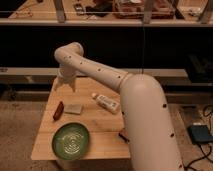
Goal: Place the pepper on the white sponge
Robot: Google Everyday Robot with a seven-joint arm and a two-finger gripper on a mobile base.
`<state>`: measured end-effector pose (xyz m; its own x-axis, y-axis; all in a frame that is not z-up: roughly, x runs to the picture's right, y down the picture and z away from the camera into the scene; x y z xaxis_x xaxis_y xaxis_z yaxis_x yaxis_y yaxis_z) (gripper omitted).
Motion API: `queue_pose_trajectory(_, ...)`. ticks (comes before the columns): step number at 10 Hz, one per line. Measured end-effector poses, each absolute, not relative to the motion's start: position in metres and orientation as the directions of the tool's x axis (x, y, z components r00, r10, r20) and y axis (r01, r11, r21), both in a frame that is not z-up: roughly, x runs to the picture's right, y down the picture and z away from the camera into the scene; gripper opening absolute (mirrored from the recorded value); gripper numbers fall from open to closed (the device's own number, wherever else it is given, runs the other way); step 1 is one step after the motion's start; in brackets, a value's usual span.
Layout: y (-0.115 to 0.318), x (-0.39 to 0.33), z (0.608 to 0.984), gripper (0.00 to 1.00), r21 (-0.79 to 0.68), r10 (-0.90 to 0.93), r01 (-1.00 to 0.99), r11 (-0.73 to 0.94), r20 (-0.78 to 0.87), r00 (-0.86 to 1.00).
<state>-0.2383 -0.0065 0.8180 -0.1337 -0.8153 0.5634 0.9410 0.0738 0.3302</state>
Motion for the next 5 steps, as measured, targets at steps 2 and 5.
queue_pose_trajectory(2,0.005,-0.26,0.823,0.65,0.345,-0.816,0.938,0.034,0.552,-0.173)
queue_pose_trajectory(5,0.026,-0.277,0.834,0.65,0.333,-0.814,0.943,-0.001,0.548,-0.194)
